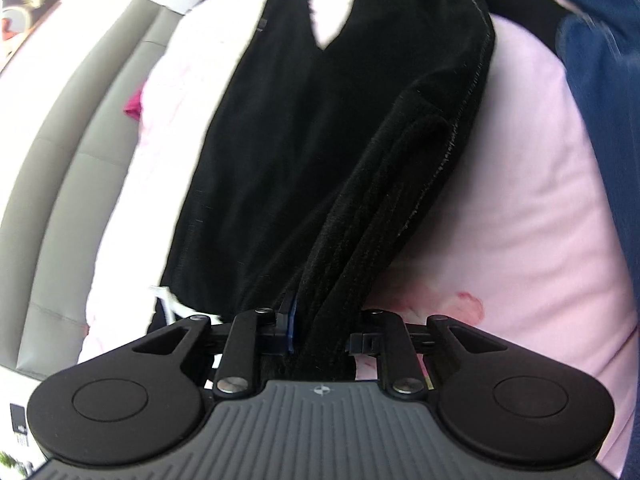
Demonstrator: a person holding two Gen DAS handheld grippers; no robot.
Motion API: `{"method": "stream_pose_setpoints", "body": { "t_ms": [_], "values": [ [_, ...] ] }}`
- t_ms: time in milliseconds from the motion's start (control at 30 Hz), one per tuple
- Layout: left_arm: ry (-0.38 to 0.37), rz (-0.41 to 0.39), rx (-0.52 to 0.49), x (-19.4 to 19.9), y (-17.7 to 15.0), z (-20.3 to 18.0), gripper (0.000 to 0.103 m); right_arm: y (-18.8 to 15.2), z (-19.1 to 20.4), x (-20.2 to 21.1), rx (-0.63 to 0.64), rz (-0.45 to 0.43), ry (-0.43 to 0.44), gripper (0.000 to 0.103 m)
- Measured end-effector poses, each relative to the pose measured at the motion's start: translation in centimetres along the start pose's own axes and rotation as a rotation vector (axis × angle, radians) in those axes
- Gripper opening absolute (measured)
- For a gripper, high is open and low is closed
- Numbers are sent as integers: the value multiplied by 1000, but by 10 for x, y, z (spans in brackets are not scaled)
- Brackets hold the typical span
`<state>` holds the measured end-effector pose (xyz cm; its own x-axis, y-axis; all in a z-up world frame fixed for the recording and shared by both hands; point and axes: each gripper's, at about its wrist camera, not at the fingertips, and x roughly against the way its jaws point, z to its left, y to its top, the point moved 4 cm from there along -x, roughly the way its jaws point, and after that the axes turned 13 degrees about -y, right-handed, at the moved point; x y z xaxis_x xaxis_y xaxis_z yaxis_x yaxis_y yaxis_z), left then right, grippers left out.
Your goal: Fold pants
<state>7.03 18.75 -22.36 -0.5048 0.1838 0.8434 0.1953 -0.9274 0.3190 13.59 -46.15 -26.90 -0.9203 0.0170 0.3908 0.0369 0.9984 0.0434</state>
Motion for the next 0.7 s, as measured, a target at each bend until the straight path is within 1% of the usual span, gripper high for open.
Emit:
{"method": "stream_pose_setpoints", "body": {
  "t_ms": [100, 200, 267, 367, 433, 467, 533, 633, 700],
  "values": [
    [-3, 0, 27, 6, 3, 6, 22, 2, -22, 4, -59, 2, -32, 0],
    [-24, -7, 62, 9, 2, 7, 22, 3, -32, 10, -86, 6, -44, 0],
    [-30, -46, 120, 14, 2, 19, 23, 3, -41, 13, -114, 10, -66, 0],
    [-20, -120, 234, 25, 3, 48, 23, 9, -63, 18, -167, -1, -130, 0],
    [-32, -144, 291, 26, 3, 62, 23, 14, -78, 18, -184, -14, -159, 0],
    [-44, -146, 303, 24, 2, 66, 23, 16, -84, 16, -192, -15, -166, 0],
    [-82, -138, 309, 17, 0, 68, 22, 19, -89, 11, -198, -10, -154, 0],
    [-151, -142, 329, 7, -6, 74, 22, 18, -80, -1, -151, 0, -101, 0],
    [-183, -167, 354, 7, -6, 90, 23, 18, -82, -23, -138, 8, -82, 0]
  ]
}}
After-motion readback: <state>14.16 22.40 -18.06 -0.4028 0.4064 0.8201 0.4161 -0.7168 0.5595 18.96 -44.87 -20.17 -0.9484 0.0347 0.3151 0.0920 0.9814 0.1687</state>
